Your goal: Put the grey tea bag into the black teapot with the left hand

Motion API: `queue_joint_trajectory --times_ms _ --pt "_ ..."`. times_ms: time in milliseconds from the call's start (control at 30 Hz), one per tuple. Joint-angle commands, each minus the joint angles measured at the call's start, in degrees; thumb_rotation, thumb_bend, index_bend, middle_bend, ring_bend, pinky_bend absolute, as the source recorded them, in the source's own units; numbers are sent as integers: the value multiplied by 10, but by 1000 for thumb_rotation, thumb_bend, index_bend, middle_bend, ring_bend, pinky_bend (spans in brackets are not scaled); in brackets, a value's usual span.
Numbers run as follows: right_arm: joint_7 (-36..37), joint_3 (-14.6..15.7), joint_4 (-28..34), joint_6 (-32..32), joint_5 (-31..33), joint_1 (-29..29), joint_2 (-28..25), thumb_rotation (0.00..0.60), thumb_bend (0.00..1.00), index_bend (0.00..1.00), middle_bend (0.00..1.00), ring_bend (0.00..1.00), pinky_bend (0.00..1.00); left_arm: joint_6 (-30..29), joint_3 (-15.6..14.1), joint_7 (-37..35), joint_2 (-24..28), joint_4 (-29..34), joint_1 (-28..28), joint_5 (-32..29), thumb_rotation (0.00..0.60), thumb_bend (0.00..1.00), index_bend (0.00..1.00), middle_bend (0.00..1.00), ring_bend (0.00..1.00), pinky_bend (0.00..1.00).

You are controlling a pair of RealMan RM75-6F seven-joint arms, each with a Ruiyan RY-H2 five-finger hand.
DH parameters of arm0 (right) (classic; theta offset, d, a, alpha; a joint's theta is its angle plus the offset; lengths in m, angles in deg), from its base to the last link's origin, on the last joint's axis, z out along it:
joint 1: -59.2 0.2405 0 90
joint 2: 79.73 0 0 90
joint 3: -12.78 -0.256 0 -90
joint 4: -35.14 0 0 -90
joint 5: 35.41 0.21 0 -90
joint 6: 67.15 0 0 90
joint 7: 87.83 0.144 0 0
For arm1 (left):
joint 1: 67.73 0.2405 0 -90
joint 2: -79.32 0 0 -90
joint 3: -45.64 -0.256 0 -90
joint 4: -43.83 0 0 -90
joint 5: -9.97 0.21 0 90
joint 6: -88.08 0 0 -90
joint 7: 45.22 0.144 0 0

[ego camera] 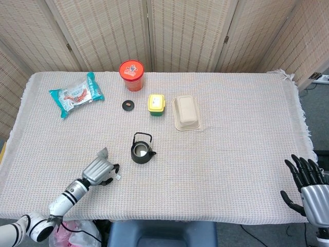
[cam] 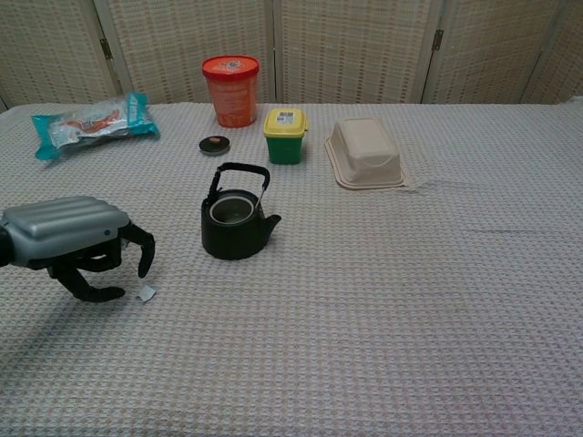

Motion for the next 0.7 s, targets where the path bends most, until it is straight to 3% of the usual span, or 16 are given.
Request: queue_joint_trajectory --times_ms 33,233,467,700 --pt "0 0 0 -2 -1 1 0 600 232 0 0 0 0 5 0 11 3 11 -2 -9 600 377 478 1000 1000 1000" --pt "3 5 -2 -2 -8 2 -2 600 233 0 0 0 0 3 -3 41 2 32 -1 -25 600 375 455 1000 1000 1000" --pt "1 8 -4 5 -17 -1 -1 600 232 0 0 0 0 3 -2 63 -15 14 -3 -40 600 375 419 1000 1000 1000" --pt "1 7 -5 7 -16 -2 -1 600 232 0 0 0 0 -2 -3 52 -26 1 -3 -42 600 374 448 1000 1000 1000"
